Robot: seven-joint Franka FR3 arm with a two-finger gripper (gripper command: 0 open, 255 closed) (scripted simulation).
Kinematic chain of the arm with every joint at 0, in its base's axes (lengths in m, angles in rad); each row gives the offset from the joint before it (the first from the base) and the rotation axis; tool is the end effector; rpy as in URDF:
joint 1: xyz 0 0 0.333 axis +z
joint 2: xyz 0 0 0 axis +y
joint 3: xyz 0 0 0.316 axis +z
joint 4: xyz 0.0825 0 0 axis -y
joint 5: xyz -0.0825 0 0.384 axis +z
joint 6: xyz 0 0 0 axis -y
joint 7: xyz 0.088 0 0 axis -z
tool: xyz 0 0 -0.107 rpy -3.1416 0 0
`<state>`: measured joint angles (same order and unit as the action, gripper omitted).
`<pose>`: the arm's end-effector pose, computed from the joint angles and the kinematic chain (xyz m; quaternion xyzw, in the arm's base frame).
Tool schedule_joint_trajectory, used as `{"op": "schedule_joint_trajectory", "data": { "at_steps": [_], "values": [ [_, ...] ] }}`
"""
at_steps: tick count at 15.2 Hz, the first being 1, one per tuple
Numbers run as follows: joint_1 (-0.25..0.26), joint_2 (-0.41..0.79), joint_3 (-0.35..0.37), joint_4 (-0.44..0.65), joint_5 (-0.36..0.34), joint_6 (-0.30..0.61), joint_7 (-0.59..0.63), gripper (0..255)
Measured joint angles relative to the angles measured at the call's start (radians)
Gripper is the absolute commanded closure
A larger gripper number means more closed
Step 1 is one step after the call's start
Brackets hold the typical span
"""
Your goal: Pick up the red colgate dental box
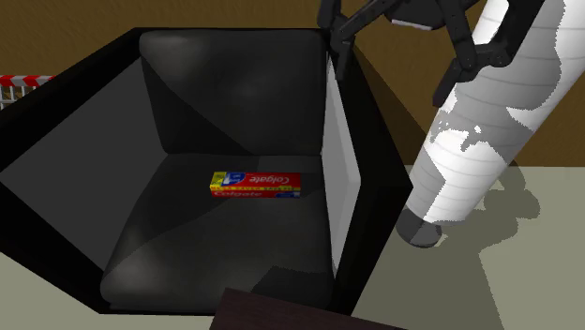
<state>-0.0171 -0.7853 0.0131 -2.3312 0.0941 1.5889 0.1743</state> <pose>0.3094 0.0100 0.6041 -0.9948 0.0906 -0.0179 0.0440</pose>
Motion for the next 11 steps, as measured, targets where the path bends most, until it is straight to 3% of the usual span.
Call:
{"op": "schedule_joint_trajectory", "data": {
  "at_steps": [4,11],
  "values": [
    [-0.002,0.008,0.044,-0.041,0.024,0.051,0.066,0],
    [-0.005,0.1,0.2,-0.142,0.1,0.252,0.292,0]
  ]
}}
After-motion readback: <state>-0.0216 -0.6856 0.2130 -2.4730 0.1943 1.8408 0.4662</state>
